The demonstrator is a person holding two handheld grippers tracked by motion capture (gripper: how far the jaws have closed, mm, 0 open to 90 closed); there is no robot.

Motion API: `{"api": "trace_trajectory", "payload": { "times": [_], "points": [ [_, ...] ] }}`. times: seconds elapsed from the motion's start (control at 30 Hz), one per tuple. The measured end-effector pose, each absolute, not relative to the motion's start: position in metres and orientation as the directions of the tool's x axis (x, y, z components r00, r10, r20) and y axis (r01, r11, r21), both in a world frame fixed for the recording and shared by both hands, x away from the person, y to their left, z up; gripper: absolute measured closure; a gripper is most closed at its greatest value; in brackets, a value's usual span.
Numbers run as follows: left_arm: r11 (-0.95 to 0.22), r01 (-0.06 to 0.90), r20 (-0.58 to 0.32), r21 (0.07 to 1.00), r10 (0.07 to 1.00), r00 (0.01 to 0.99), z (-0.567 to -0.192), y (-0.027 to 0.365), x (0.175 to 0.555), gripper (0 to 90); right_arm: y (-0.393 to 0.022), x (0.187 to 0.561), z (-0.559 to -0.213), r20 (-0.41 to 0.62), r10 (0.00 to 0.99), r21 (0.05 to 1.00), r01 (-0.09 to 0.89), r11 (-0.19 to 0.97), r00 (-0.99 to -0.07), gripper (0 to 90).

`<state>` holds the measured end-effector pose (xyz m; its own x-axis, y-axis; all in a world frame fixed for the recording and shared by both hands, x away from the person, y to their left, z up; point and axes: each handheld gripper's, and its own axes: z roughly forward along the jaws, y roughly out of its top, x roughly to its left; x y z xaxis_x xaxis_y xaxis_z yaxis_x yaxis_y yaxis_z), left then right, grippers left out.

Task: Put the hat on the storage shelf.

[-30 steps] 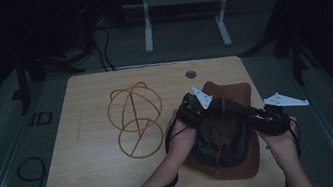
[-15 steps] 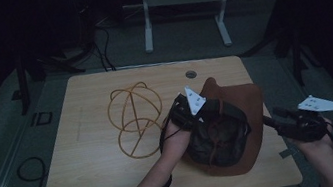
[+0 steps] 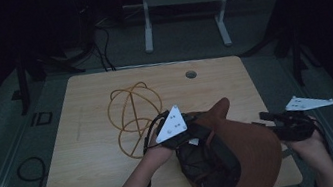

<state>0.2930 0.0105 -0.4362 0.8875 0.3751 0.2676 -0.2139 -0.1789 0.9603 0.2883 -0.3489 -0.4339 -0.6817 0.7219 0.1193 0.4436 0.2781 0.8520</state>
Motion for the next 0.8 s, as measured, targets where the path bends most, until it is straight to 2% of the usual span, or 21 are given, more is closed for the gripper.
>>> {"api": "trace_trajectory", "payload": {
  "times": [0.1,0.17,0.2,0.33,0.7,0.8],
  "points": [
    [-0.159,-0.255,0.295,0.954,0.329,0.897,-0.437,0.02,0.287,87.0,-0.314,0.285,-0.435,0.139,0.633,0.858,0.412,0.307,-0.762,42.1],
    [-0.162,-0.262,0.303,0.951,0.334,0.892,-0.436,0.021,0.286,86.9,-0.305,0.284,-0.434,0.15,0.606,0.861,0.405,0.308,-0.781,41.8],
    [-0.159,-0.267,0.306,0.951,0.338,0.89,-0.436,0.021,0.284,86.9,-0.289,0.282,-0.433,0.162,0.555,0.864,0.389,0.32,-0.816,41.1],
    [-0.127,-0.276,0.303,0.953,0.354,0.885,-0.433,0.02,0.281,86.9,-0.263,0.281,-0.432,0.147,0.502,0.867,0.355,0.349,-0.852,39.5],
    [-0.138,-0.295,0.325,0.946,0.407,0.854,-0.43,0.006,0.277,87.0,-0.237,0.279,-0.433,0.172,0.42,0.912,0.305,0.273,-0.891,39.5],
    [-0.131,-0.311,0.336,0.942,0.415,0.845,-0.427,0.002,0.274,87.0,-0.236,0.28,-0.431,0.189,0.386,0.924,0.297,0.242,-0.903,44.2]
  ]
}}
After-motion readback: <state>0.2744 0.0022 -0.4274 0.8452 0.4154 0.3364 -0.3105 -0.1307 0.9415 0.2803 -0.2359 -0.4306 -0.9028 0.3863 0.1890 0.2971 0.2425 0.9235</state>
